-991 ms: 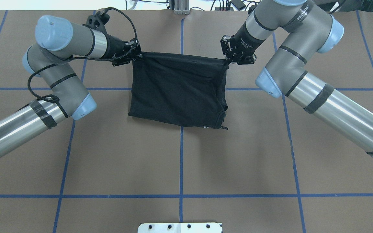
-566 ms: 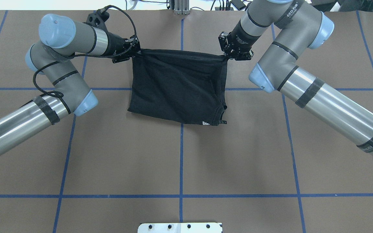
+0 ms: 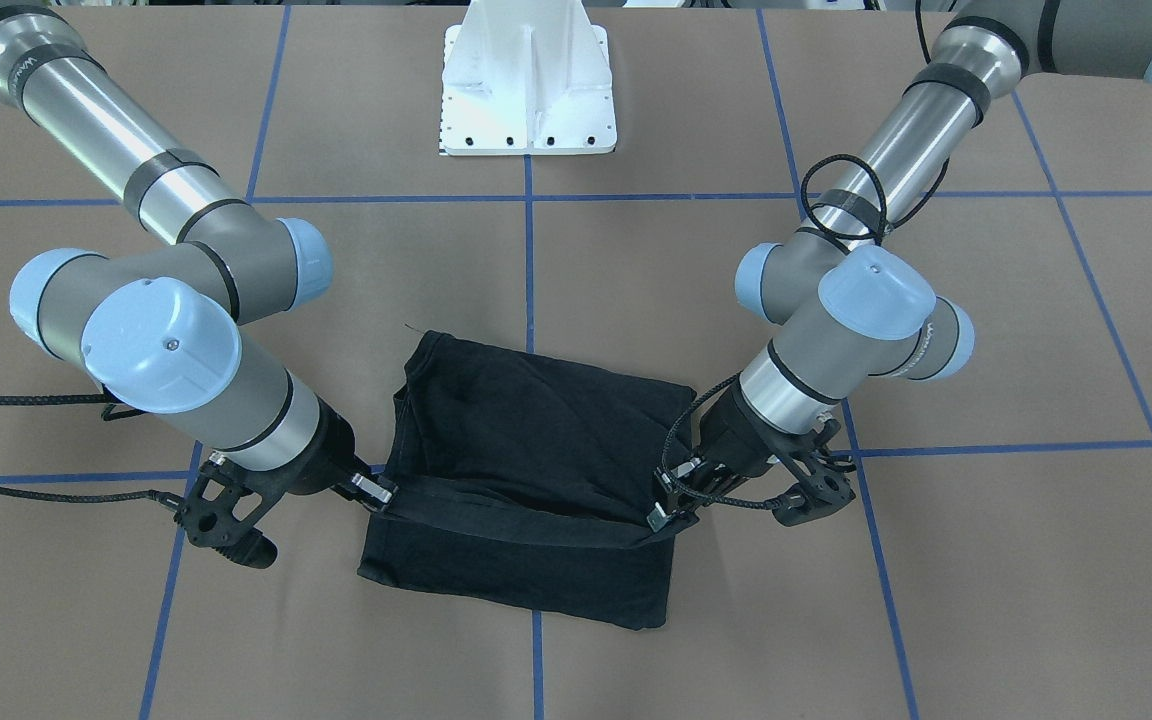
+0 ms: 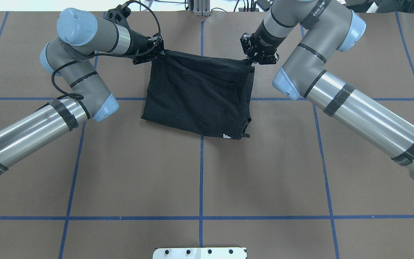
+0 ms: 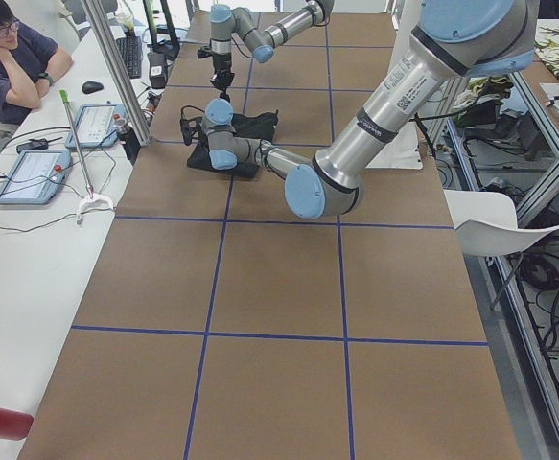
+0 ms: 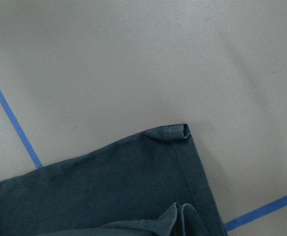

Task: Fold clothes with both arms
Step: 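Lower the corners onto the far edge and open both grippers, then raise the left gripper away while the right gripper moves to the shirt's far edge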

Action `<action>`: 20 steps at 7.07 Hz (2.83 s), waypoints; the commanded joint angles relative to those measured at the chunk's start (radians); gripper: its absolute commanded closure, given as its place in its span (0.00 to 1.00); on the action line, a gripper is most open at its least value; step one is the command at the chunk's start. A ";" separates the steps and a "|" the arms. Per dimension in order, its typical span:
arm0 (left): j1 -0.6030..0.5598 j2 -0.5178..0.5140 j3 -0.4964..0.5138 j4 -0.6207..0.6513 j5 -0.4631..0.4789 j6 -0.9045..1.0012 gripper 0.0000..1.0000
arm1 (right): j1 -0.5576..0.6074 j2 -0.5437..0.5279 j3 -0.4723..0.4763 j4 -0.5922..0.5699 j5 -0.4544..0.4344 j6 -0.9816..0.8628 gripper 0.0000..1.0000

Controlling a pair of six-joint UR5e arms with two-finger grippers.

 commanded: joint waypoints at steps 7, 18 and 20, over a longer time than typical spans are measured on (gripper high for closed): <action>-0.055 0.003 -0.005 0.031 -0.008 0.007 0.00 | -0.019 0.021 0.003 0.009 -0.018 -0.041 0.00; -0.076 0.084 -0.053 0.062 -0.108 0.074 0.00 | -0.118 -0.094 -0.002 0.390 -0.169 -0.825 0.30; -0.075 0.095 -0.043 0.060 -0.113 0.073 0.00 | -0.151 -0.101 -0.003 0.448 -0.234 -0.842 0.39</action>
